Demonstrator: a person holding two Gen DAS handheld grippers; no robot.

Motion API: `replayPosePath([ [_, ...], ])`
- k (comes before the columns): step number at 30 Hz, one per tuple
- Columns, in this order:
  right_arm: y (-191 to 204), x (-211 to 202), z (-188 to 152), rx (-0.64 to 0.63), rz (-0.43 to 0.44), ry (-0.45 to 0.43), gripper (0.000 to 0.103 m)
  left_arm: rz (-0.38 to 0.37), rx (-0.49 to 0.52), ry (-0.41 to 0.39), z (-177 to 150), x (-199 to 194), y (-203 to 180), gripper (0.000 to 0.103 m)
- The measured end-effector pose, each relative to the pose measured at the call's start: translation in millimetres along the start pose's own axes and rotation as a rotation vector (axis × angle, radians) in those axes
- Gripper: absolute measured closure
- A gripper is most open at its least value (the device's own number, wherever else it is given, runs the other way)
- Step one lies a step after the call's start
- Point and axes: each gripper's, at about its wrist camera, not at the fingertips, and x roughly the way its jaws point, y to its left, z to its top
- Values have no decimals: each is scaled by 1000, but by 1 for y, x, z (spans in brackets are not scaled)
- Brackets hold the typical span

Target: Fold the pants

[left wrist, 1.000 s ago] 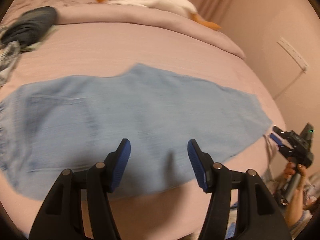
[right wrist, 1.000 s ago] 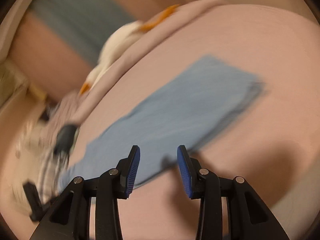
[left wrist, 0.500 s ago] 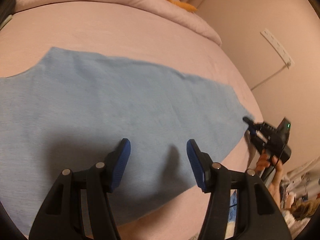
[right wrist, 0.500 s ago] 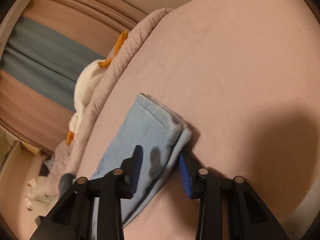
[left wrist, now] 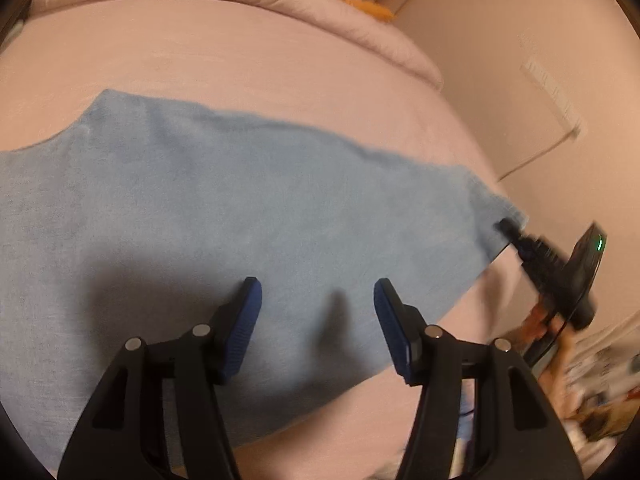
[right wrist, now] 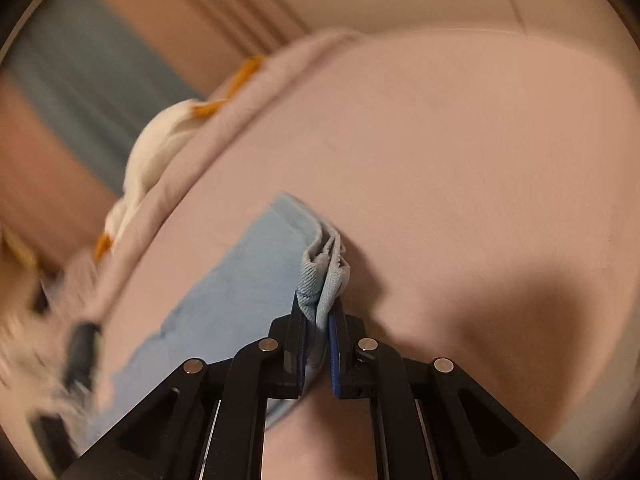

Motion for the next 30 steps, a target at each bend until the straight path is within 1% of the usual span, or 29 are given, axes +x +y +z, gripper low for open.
replayPosePath([
  [1,16,-8,0,-71,3,-30,95,-76,-44,-4,5,-2,1,40],
  [3,55,-21,-6,-232,-6,-85,95,-185,-106,-3,12,-4,0,34],
  [4,71,-26,-11,-297,-3,-106,95,-228,-127,0,16,-3,-3,33],
  [5,87,-29,-18,-365,7,-123,95,-281,-153,-1,19,-2,-5,33],
  [6,106,-32,-27,-439,13,-140,95,-319,-171,-4,22,-1,-7,33],
  [8,132,-33,-43,-542,28,-154,95,-389,-202,-21,29,4,-11,31],
  [10,156,-33,-62,-639,54,-164,95,-432,-231,-42,34,7,-13,27],
  [11,167,-31,-72,-686,60,-164,95,-462,-259,-49,35,11,-11,26],
  [14,193,-18,-99,-793,66,-140,95,-514,-343,-34,37,24,-2,26],
  [16,205,-8,-118,-847,91,-103,95,-510,-367,-16,36,29,5,28],
  [17,209,-5,-125,-868,104,-90,95,-491,-370,-15,35,28,9,32],
  [18,213,-3,-131,-888,116,-78,95,-465,-369,-19,34,27,13,46],
  [19,216,-1,-138,-915,128,-64,95,-448,-357,-19,33,25,16,65],
  [20,220,2,-144,-941,127,-59,95,-425,-341,-20,32,22,19,73],
  [21,219,0,-149,-960,122,-60,95,-399,-327,-21,31,19,22,88],
  [22,221,2,-152,-979,116,-61,95,-381,-314,-27,29,14,26,90],
  [24,221,2,-152,-985,125,-55,95,-355,-283,-66,26,1,32,89],
  [26,223,1,-150,-978,164,-35,95,-306,-232,-105,24,-16,36,90],
  [27,228,1,-153,-986,181,-34,95,-282,-218,-118,23,-22,41,92],
  [28,235,4,-157,-999,189,-34,95,-250,-204,-135,22,-31,44,94],
  [29,234,-6,-167,-1020,205,-36,95,-235,-199,-146,23,-33,47,94],
  [30,240,-6,-172,-1039,220,-37,95,-216,-191,-160,22,-39,50,94],
])
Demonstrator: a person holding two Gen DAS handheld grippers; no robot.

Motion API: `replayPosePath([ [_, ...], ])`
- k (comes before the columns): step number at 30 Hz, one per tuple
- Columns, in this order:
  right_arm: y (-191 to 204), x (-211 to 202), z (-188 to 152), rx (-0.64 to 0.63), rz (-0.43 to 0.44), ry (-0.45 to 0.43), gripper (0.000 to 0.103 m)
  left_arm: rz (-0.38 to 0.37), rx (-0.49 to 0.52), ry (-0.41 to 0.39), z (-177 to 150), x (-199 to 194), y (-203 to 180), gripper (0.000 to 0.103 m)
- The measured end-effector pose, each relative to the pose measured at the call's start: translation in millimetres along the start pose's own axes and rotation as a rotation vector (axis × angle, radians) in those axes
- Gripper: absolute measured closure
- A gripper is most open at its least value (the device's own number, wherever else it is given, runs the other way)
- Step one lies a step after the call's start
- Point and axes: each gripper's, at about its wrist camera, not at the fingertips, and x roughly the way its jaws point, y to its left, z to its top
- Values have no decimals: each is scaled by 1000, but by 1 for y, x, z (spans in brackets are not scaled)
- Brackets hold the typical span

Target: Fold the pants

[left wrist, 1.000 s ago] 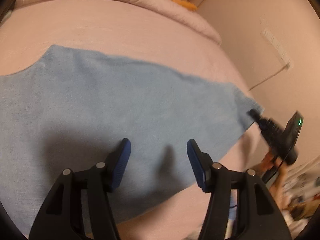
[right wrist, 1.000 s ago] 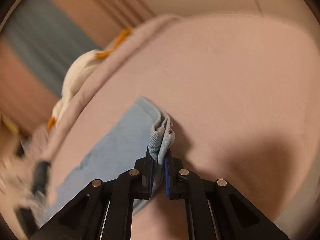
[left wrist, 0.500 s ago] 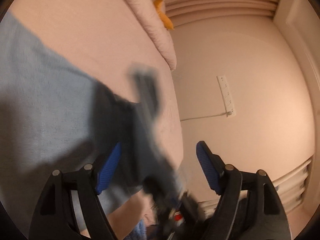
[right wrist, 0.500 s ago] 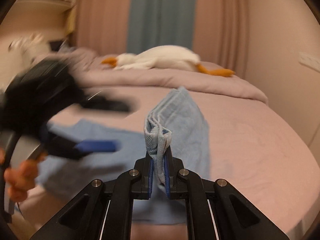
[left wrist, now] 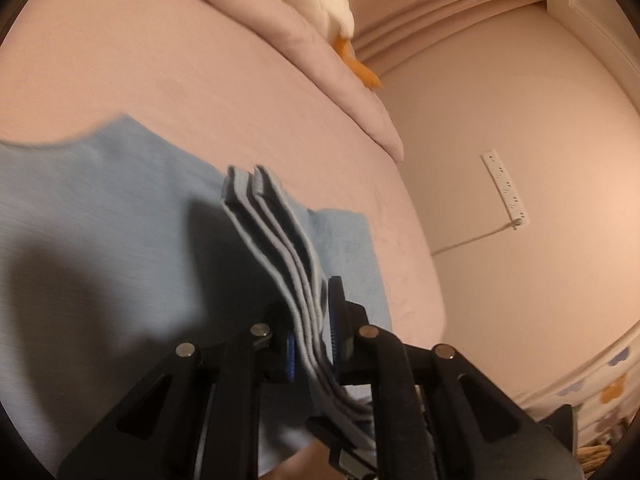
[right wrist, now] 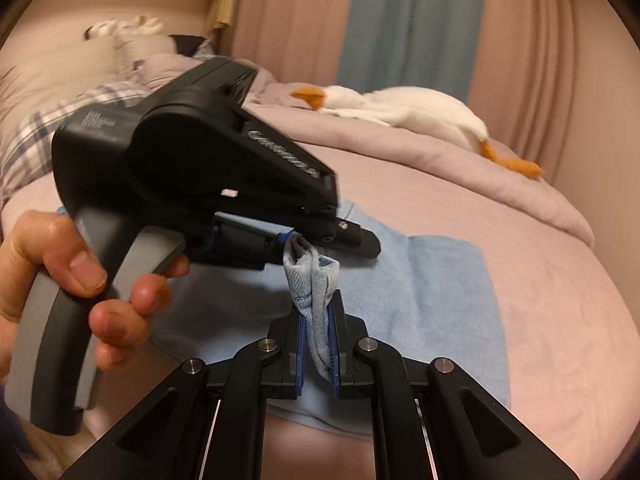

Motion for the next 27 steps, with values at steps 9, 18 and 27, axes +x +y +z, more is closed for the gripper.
replayPosePath([
  [9,48,25,3,-85,78,49,94,266,17,16,-8,-21,43,83],
  [18,10,15,-5,58,287,115,56,330,81,-112,-1,-63,30,66],
  [27,-114,41,5,417,103,211,67,274,256,56,-23,2,-22,72],
])
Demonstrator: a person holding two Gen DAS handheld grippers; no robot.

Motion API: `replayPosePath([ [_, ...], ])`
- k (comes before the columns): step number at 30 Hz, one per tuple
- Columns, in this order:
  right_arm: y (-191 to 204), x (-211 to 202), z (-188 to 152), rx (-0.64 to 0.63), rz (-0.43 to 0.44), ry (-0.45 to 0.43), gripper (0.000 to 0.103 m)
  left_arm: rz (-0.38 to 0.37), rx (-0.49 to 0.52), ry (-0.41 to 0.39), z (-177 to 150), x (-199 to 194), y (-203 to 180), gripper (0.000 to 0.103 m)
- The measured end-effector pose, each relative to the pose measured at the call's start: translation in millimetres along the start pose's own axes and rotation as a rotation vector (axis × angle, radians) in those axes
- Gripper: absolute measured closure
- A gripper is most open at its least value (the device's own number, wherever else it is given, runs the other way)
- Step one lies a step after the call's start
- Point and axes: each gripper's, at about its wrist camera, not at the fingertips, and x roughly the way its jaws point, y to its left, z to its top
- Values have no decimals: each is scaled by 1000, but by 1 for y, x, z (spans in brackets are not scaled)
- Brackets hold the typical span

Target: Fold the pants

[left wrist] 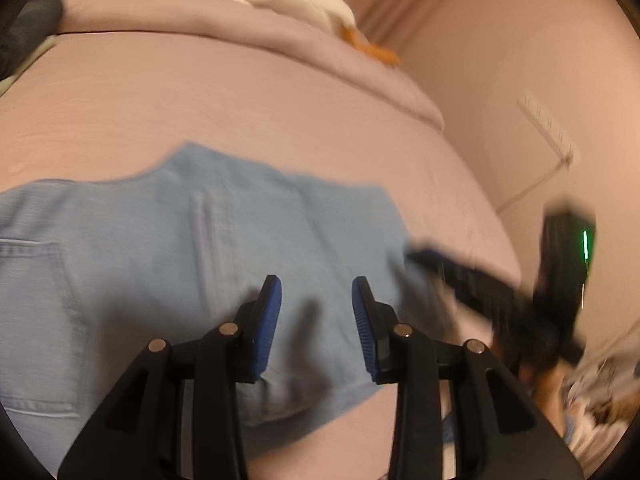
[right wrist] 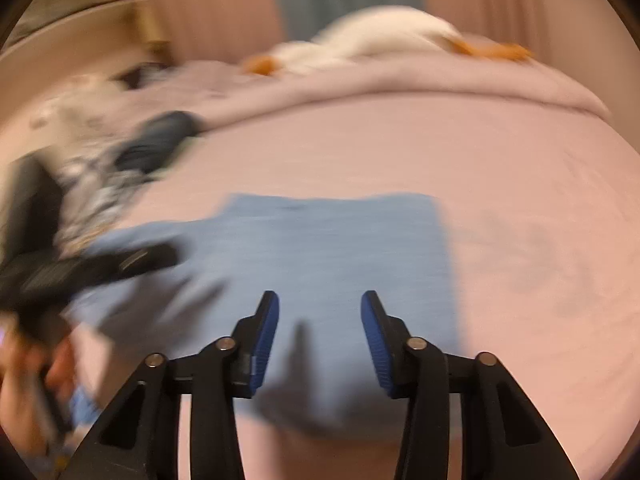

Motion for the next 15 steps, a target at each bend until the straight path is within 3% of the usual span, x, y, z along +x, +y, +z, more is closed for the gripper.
replayPosePath([
  [1,-12,7,10,23,-29,5,69,13,17,18,-2,5,-3,83],
  [2,-19,12,17,35,-45,11,69,31,38,45,-9,10,-6,86],
  [5,-21,23,34,27,-92,6,77,65,42,109,-20,27,-3,88],
  [7,-22,37,42,25,-109,28,77,60,29,107,-24,28,2,90],
  [10,-28,74,37,56,-132,175,78,38,-3,118,-20,29,9,90],
  [15,-19,60,33,-15,-148,152,78,24,-18,115,-22,25,12,90],
])
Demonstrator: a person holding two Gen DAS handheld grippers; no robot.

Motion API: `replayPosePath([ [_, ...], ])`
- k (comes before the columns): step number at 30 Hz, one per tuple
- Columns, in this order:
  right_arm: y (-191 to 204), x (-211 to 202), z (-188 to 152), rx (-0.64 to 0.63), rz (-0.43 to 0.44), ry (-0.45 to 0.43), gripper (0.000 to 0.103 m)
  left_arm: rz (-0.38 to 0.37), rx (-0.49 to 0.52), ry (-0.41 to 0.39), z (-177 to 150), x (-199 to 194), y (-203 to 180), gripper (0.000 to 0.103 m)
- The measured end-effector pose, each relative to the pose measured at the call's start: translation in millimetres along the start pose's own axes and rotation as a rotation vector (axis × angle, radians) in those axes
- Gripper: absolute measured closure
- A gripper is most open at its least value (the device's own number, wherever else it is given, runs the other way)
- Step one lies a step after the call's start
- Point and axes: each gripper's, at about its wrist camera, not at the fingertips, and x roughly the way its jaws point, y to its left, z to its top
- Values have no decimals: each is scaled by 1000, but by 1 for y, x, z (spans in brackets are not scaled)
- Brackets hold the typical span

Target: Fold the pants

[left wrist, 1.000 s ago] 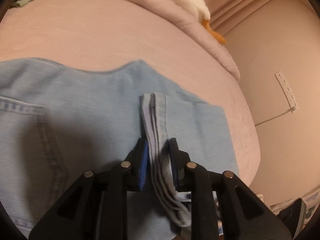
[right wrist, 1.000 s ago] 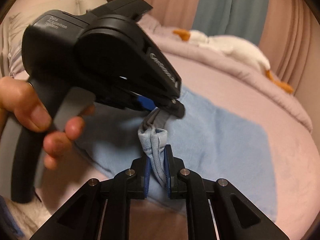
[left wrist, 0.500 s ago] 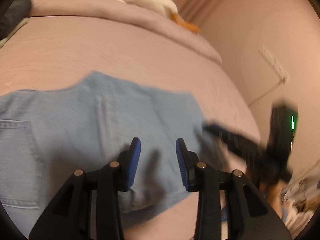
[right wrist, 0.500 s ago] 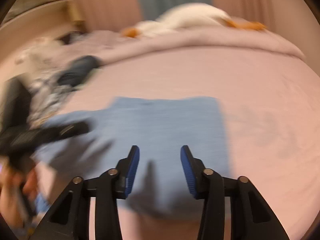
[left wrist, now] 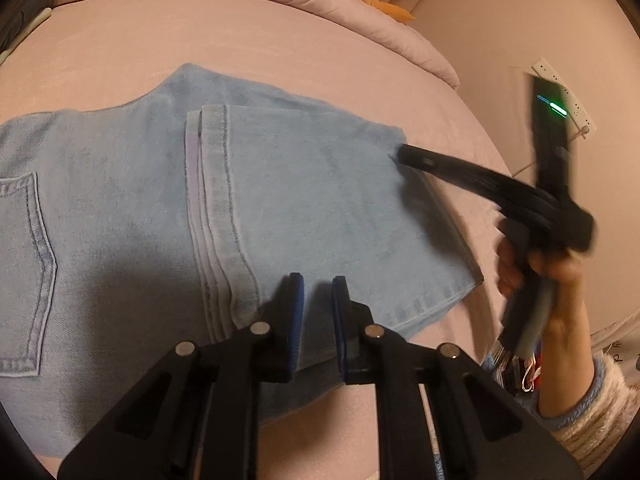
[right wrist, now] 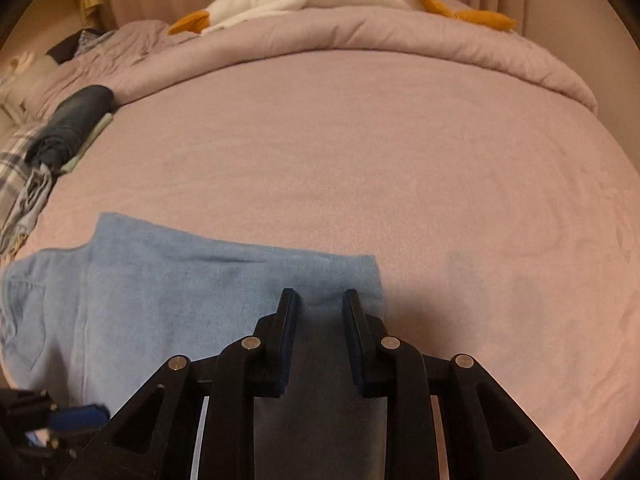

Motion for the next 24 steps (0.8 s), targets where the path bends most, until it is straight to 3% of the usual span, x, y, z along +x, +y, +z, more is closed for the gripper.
replayPosePath([
  [4,3,-37,-24,-13,70,-67,77,-12,-6,-1,0,-1,1,90],
  [8,6,-61,-63,-45,74,-66,77,-11,0,-6,3,0,-2,90],
  [12,11,-59,-85,-91,53,-24,77,-9,4,-15,-7,-6,2,89],
  [16,15,-52,-88,-83,10,-68,77,-15,-39,-34,-13,-16,6,88],
  [17,16,-52,-86,-72,4,-63,77,-13,-50,-48,-15,-24,8,86],
  [21,18,-65,-82,-46,11,-66,77,31,-86,-149,-27,-64,22,58],
  [24,26,-75,-79,-39,92,-112,77,48,-167,-217,-44,-97,43,58],
])
